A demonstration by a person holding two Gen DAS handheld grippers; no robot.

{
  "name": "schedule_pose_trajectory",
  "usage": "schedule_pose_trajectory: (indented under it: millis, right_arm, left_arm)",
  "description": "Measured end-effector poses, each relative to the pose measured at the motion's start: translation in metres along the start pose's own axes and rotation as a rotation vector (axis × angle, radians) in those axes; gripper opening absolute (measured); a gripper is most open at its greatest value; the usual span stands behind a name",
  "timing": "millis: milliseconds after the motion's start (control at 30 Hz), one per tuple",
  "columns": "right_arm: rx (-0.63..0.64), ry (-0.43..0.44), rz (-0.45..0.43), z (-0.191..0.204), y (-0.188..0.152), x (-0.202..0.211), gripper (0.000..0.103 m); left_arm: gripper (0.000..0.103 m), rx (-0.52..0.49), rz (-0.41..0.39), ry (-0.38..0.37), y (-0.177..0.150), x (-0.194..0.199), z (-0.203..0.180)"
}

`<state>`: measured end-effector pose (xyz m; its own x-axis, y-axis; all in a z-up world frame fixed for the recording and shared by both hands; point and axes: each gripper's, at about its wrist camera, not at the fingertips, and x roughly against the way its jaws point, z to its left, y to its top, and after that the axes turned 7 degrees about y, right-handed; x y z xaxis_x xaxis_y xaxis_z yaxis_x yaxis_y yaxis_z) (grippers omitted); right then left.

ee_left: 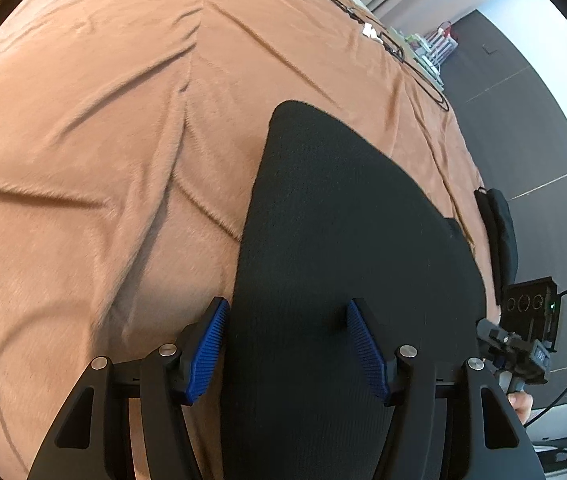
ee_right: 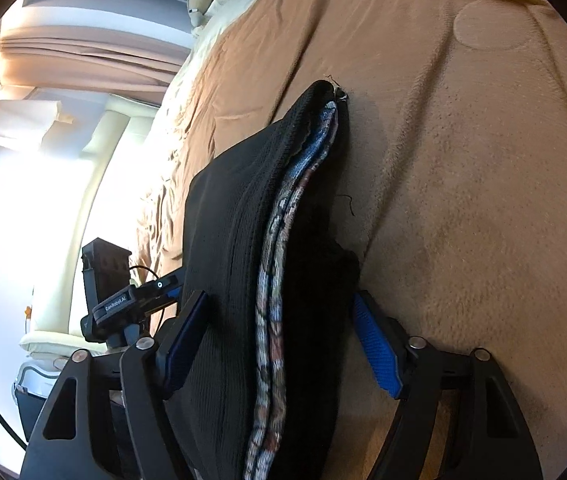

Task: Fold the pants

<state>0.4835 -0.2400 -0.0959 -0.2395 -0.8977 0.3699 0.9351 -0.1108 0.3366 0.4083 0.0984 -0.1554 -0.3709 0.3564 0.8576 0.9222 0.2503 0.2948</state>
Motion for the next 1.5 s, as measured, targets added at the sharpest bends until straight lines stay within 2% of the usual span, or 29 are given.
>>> schedule_pose_trajectory:
  millis: [67,133,167,267,500,633,800,833,867,900,933,967,1100,1267,1500]
  right_arm:
    - [-0.006,0.000,0.006,0.002,0.000,0.003,0.060]
    - [-0.007,0.016,0.007,0.003,-0.002,0.010,0.048]
    - [0.000,0.023,0.002,0.005,-0.003,0.014,0.047]
    - [0.045,0.055,-0.021,0.015,-0.009,0.023,0.047]
    - [0.022,0.033,-0.001,-0.003,-0.005,0.015,0.049]
    - [0.015,0.053,0.009,-0.009,0.001,0.013,0.049]
    - [0.019,0.030,0.011,-0.012,0.008,0.011,0.049]
    - [0.019,0.023,0.009,-0.010,0.009,0.010,0.048]
    - [0.023,0.013,0.005,-0.008,0.008,0.010,0.047]
    - [0.034,0.000,0.000,-0.006,0.007,0.012,0.040]
    - [0.048,-0.010,-0.004,0.000,0.005,0.013,0.035]
    - [0.061,-0.017,-0.008,0.006,0.003,0.014,0.033]
    - [0.130,-0.024,-0.041,0.033,-0.005,0.027,0.027]
    - [0.221,-0.042,-0.084,0.064,-0.021,0.046,0.026]
    - [0.313,-0.040,-0.175,0.095,-0.052,0.102,0.025]
  left_arm:
    - [0.048,-0.005,-0.001,-0.003,0.004,0.001,-0.002]
    - [0.040,-0.009,0.002,-0.003,0.007,0.002,-0.006]
    - [0.038,-0.008,-0.001,-0.021,0.007,0.005,-0.007]
    - [0.038,-0.002,-0.025,-0.063,0.011,0.016,-0.010]
    - [0.038,0.035,0.000,-0.050,0.018,0.003,0.000]
    - [0.038,0.064,0.008,-0.065,0.023,-0.007,0.006]
    - [0.038,0.080,-0.006,-0.083,0.032,-0.013,0.009]
    - [0.037,0.084,-0.008,-0.081,0.033,-0.013,0.009]
    - [0.030,0.078,-0.015,-0.068,0.033,-0.011,0.008]
    - [0.023,0.066,-0.022,-0.059,0.031,-0.008,0.006]
    - [0.015,0.053,-0.031,-0.055,0.030,-0.005,0.004]
    - [0.013,0.044,-0.044,-0.059,0.028,0.002,0.001]
    - [0.011,0.018,-0.089,-0.081,0.026,0.023,-0.011]
    - [0.010,-0.018,-0.167,-0.105,0.018,0.061,-0.034]
    - [0.010,-0.093,-0.252,-0.138,-0.004,0.113,-0.081]
